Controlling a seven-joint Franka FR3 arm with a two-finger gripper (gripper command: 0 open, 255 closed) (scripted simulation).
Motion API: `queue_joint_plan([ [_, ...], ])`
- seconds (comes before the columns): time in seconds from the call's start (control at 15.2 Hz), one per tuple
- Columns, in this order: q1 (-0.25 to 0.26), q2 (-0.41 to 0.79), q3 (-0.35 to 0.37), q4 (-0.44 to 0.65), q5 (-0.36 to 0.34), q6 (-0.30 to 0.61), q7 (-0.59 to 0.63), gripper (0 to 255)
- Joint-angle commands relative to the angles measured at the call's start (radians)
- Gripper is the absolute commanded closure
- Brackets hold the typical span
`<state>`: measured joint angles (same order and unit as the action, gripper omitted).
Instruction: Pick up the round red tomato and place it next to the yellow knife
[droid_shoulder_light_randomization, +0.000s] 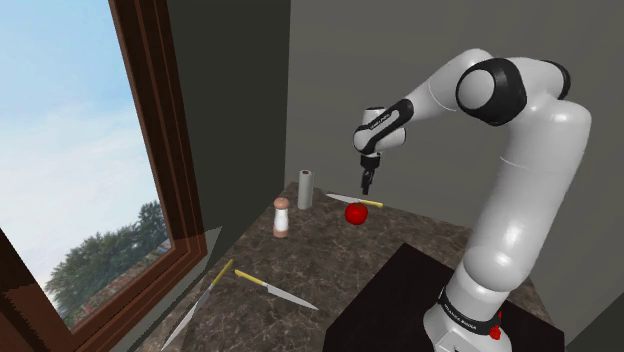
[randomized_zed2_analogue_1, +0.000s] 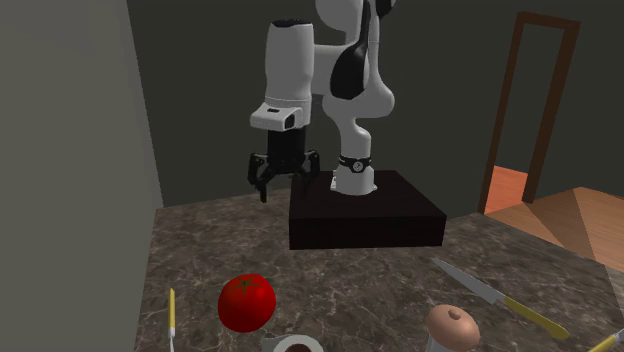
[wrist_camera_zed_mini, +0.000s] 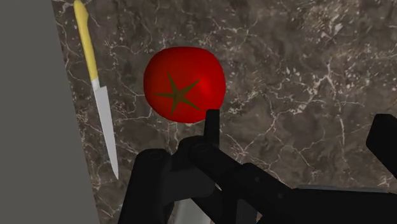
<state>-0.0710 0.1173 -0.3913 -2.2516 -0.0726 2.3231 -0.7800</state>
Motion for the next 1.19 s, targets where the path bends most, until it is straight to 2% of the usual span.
queue_joint_plan([
  [0.0, -0.018, 0.092, 0.001, 0.054, 0.037, 0.030, -0.069, 0],
  [0.33, -0.083, 0.300, 0.034, 0.217, 0.106, 0.059, -0.204, 0],
  [0.59, -0.140, 0.463, 0.068, 0.373, 0.136, 0.059, -0.285, 0],
  [1.12, -0.166, 0.550, 0.089, 0.391, 0.157, 0.128, -0.304, 0],
])
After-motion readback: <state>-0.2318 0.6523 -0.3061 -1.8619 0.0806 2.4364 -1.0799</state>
